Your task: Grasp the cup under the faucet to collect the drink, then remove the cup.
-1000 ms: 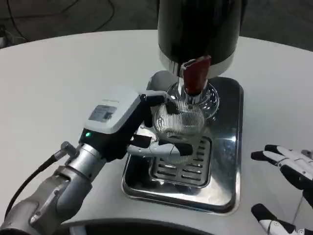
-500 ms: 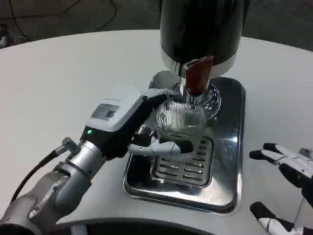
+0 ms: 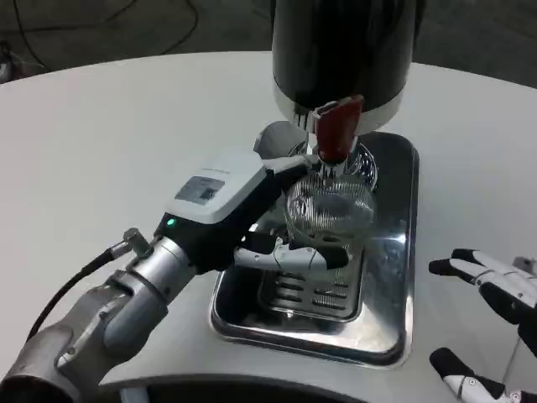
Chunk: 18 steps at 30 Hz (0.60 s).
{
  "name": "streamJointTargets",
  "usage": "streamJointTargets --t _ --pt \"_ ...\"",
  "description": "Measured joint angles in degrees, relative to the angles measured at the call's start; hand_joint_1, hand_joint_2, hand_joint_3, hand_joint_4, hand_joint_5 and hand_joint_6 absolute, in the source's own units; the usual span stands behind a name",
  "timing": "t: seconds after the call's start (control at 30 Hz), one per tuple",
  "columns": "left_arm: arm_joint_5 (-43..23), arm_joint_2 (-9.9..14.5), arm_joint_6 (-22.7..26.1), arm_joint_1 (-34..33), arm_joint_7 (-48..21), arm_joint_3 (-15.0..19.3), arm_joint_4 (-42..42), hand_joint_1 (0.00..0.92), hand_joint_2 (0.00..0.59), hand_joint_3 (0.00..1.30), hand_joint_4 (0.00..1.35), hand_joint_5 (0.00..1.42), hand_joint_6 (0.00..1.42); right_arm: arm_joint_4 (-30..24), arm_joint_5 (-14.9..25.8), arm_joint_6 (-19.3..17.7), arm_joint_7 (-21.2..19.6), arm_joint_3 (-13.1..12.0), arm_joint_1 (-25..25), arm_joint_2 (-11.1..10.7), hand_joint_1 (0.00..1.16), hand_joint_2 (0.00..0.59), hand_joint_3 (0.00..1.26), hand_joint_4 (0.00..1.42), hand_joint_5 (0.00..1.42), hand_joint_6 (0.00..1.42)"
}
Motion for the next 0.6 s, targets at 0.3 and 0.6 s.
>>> streamJointTargets --t 0.3,0.6 --pt "0.0 0.4 -0.4 0.7 0.1 0.3 -0.5 0.097 0.070 0.15 0.01 0.23 0.40 0.1 0.3 0.0 0.0 -0.1 0.1 0.0 0.48 0.412 0.19 0.10 0.12 0.00" --pt "0.0 1.6 -0.6 1.6 0.1 0.9 -1.7 0.081 0.064 0.12 0.00 0.18 0.37 0.2 0.4 0.0 0.0 -0.1 0.1 0.1 0.48 0.412 0.19 0.11 0.12 0.00"
